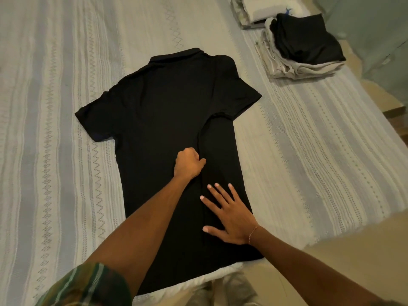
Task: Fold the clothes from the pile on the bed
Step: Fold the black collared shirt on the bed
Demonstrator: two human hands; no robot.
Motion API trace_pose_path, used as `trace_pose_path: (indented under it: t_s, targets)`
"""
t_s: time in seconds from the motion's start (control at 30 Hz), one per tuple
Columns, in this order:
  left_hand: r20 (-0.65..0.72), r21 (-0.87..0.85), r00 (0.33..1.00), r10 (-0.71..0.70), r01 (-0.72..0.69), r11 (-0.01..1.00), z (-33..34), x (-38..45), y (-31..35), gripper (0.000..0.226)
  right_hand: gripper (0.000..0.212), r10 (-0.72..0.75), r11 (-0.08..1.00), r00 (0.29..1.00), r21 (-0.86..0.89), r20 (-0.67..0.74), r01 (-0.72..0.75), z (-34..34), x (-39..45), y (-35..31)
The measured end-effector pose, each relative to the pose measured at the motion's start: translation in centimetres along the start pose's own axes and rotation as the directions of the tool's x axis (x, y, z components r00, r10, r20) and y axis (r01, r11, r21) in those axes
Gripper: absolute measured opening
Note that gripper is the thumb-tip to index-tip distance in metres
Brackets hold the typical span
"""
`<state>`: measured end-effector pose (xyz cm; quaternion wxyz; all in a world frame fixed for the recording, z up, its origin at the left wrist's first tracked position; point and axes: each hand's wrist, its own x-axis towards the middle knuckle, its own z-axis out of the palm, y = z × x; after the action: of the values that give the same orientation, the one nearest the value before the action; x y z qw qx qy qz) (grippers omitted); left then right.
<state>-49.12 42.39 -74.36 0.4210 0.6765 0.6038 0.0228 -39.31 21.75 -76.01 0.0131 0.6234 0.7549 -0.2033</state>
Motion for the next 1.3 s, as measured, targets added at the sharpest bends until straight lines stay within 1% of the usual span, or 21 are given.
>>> trace_pose_path:
  t_s: [0.07,0.17,0.23,0.27,0.3,0.37,0.43,0.5,0.57,0.63,0.67,0.7,0.73,0.83,0.9,0.97,1.03,1.1,1.17,1.23,1.3]
  targets:
    - [-0.06,0.142,0.997,0.047,-0.038,0.989,-0.4,0.0,0.7,0.019,0.075,0.069,0.994,0.993,0.094,-0.092,-0.06,-0.7,1.1,0.4]
    - [-0.121,0.211,0.982,0.147,-0.119,0.97,-1.5,1.2,1.9,0.023,0.058,0.162,0.982,0.949,0.14,-0.27,-0.128,-2.4,4.4,2.5]
    - [-0.124,0.225,0.967,0.224,-0.192,0.955,-1.8,2.5,3.1,0.018,0.05,0.273,0.942,0.909,0.277,-0.314,-0.188,-4.0,7.3,4.6]
    - [-0.111,0.209,0.962,0.248,-0.222,0.953,-1.9,3.0,3.6,0.015,0.048,0.366,0.888,0.878,0.399,-0.31,-0.229,-4.9,8.6,5.5]
    - [-0.099,0.18,0.96,0.263,-0.243,0.953,-1.9,3.9,4.3,0.013,0.046,0.485,0.793,0.822,0.546,-0.297,-0.27,-6.0,10.2,6.6]
    - [-0.096,0.145,0.949,0.302,-0.287,0.947,-1.9,5.4,5.9,0.012,0.05,0.739,0.484,0.644,0.822,-0.2,-0.301,-8.3,13.0,8.8]
    - [-0.123,0.119,0.939,0.32,-0.306,0.944,-1.7,7.5,7.8,0.015,0.051,0.887,0.155,0.461,0.946,-0.006,-0.285,-10.2,16.0,11.9]
    - [-0.151,0.081,0.935,0.319,-0.31,0.947,-1.5,9.4,9.4,0.018,0.036,0.925,-0.05,0.353,0.966,0.141,-0.253,-12.0,18.2,15.1]
    - [-0.189,0.027,0.937,0.294,-0.295,0.955,-1.4,11.4,10.8,0.019,0.035,0.911,-0.196,0.326,0.961,0.251,-0.193,-13.8,20.1,17.8]
    - [-0.23,-0.078,0.94,0.253,-0.277,0.958,-1.3,13.4,12.0,0.018,0.025,0.844,-0.321,0.398,0.933,0.359,-0.16,-15.6,21.5,19.1]
    - [-0.246,-0.145,0.943,0.224,-0.265,0.953,-1.4,14.3,12.8,0.017,0.018,0.811,-0.342,0.441,0.923,0.384,-0.174,-16.4,22.3,19.5]
    - [-0.245,-0.219,0.95,0.191,-0.246,0.944,-1.6,14.9,13.5,0.02,0.012,0.799,-0.32,0.474,0.929,0.369,-0.184,-16.9,22.9,19.6]
    - [-0.216,-0.3,0.965,0.151,-0.213,0.93,-2.0,15.4,14.3,0.026,0.008,0.815,-0.242,0.495,0.953,0.302,-0.184,-17.4,23.5,19.5]
    - [-0.028,-0.505,0.998,0.049,-0.056,0.861,-4.1,17.0,16.7,0.057,0.008,0.834,0.199,0.546,0.967,-0.08,-0.162,-18.7,25.0,18.2]
    - [0.066,-0.605,0.997,0.028,0.017,0.796,-6.0,17.6,17.9,0.063,0.01,0.74,0.419,0.614,0.902,-0.274,-0.103,-19.5,26.3,16.5]
    - [0.098,-0.661,0.995,0.035,0.039,0.749,-8.1,18.6,18.4,0.058,0.025,0.558,0.583,0.74,0.812,-0.376,-0.027,-20.1,28.2,15.1]
    - [0.069,-0.689,0.997,0.025,0.03,0.724,-9.7,19.6,17.7,0.042,0.042,0.336,0.666,0.883,0.746,-0.328,0.023,-20.3,29.5,14.2]
    - [-0.018,-0.707,0.998,-0.054,0.025,0.707,-10.9,20.9,16.2,0.022,0.049,0.172,0.662,0.957,0.747,-0.234,0.063,-20.0,30.0,14.1]
    - [-0.069,-0.727,0.985,-0.16,0.06,0.684,-12.0,22.0,14.4,0.014,0.043,0.176,0.683,0.949,0.727,-0.261,0.073,-19.4,29.9,14.8]
    - [-0.044,-0.764,0.969,-0.243,0.124,0.634,-12.5,22.9,12.2,0.016,0.039,0.291,0.731,0.89,0.682,-0.35,0.029,-18.0,30.0,16.0]
    - [0.009,-0.806,0.961,-0.278,0.172,0.567,-12.7,23.4,9.9,0.025,0.039,0.392,0.763,0.844,0.642,-0.367,-0.075,-16.6,30.8,17.2]
